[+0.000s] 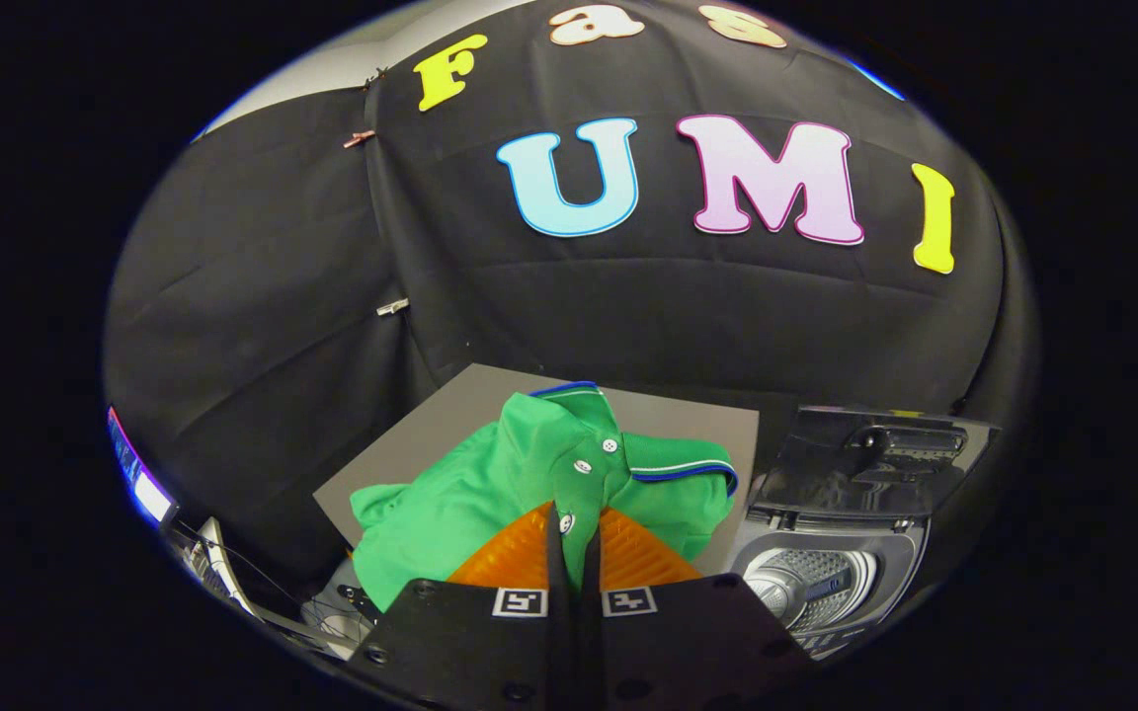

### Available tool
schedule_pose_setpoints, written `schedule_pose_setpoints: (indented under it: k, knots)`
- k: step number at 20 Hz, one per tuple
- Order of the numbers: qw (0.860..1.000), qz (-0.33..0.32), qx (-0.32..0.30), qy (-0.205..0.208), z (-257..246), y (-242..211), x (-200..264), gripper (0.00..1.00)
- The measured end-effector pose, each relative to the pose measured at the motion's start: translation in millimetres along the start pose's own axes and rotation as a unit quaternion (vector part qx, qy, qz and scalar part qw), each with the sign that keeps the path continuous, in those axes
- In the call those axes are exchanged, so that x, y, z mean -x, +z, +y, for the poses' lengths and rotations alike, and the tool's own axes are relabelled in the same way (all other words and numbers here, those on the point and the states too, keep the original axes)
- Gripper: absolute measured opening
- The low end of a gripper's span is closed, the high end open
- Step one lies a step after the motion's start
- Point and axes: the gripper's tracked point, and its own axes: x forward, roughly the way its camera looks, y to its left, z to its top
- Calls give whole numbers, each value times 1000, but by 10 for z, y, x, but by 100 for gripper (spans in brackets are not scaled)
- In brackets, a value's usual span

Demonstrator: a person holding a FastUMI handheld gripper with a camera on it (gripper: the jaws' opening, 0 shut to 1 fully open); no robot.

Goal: Put the clothes into the washing machine and then close the washing machine lid.

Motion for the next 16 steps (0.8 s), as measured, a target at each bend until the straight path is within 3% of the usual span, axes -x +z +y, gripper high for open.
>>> schedule_pose_setpoints:
  k: [5,16]
  knots:
    - [999,-10,-30,22,-552,181,319,5]
    - [996,-12,-87,23,-2161,166,961,5]
